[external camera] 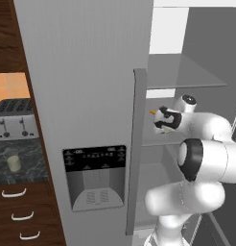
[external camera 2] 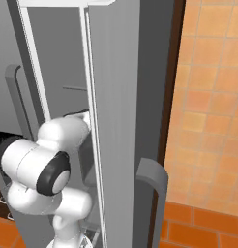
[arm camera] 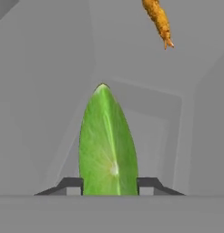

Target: Grab a lemon wedge from the fridge and one ice cube from the ice bowl, and put them in the glass of lemonade.

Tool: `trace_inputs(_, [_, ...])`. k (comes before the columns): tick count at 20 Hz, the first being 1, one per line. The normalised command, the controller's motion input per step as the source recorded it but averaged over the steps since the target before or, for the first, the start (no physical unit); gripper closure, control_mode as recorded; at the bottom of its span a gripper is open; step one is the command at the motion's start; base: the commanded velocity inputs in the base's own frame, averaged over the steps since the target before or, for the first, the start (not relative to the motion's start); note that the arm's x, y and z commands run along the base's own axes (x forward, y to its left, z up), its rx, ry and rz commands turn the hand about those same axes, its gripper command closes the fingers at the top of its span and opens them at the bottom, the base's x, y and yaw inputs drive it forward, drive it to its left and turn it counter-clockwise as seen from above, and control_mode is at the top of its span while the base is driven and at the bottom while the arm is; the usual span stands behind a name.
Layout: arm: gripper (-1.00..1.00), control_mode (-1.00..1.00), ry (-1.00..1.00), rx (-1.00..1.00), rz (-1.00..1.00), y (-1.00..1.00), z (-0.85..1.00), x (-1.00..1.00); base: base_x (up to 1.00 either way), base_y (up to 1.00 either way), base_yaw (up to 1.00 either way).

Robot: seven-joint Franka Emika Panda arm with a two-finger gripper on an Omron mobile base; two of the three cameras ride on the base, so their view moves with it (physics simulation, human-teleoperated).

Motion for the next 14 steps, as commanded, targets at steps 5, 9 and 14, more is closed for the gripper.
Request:
trace_inputs(5, [1.0, -1.0, 0.1, 0.0, 0.01, 0.13, 0.36, -0.7, 0.0, 0.0, 0.0])
trace_inputs(9, [1.0, -1.0, 0.09, 0.0, 0.01, 0.29, 0.42, -0.91, 0.0, 0.0, 0.0])
trace_inputs(14, [1.0, -1.0, -0.05, 0.0, 0.0, 0.25, 0.14, -1.0, 0.0, 0.0, 0.0])
